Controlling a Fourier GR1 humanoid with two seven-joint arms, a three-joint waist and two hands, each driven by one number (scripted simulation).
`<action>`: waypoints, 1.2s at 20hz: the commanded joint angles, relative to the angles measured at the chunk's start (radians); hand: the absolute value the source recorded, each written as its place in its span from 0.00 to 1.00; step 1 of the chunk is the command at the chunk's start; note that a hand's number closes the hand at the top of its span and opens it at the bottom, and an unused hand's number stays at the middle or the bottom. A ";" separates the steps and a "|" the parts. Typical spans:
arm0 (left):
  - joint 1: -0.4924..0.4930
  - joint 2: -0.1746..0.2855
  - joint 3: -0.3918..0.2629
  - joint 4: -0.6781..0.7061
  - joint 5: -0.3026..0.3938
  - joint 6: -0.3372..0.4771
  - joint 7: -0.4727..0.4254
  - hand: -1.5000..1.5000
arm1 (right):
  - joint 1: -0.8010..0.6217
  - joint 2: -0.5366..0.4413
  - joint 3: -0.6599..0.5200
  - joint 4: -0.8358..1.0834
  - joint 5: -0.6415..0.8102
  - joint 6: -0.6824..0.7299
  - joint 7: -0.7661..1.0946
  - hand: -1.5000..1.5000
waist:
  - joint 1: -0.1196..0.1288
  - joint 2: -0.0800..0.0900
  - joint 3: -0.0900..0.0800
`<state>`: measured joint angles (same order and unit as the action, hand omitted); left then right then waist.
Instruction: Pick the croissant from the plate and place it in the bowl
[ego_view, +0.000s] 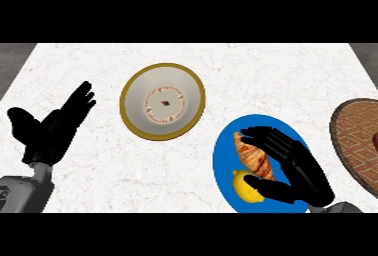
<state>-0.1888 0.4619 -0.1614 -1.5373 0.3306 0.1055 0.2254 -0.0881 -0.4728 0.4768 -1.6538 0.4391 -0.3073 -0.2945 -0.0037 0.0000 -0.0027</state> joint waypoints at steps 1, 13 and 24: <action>-0.037 0.006 0.039 0.092 0.022 -0.067 -0.033 0.50 | 0.080 0.042 0.132 -0.115 0.224 -0.101 0.046 0.00 | -0.015 -0.002 0.001; 0.009 0.020 0.048 0.053 0.026 -0.089 -0.008 0.50 | -0.028 0.088 0.263 -0.327 0.750 0.436 0.811 0.00 | -0.003 -0.007 -0.003; 0.032 0.007 0.052 -0.017 0.014 -0.105 0.026 0.50 | -0.166 0.466 0.456 -0.234 0.863 0.972 1.207 0.00 | 0.011 -0.004 0.002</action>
<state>-0.1867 0.4652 -0.1131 -1.5104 0.3393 0.0135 0.2314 -0.2518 -0.1092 0.8590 -1.9266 1.2485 0.5405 0.7840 0.0036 -0.0035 -0.0023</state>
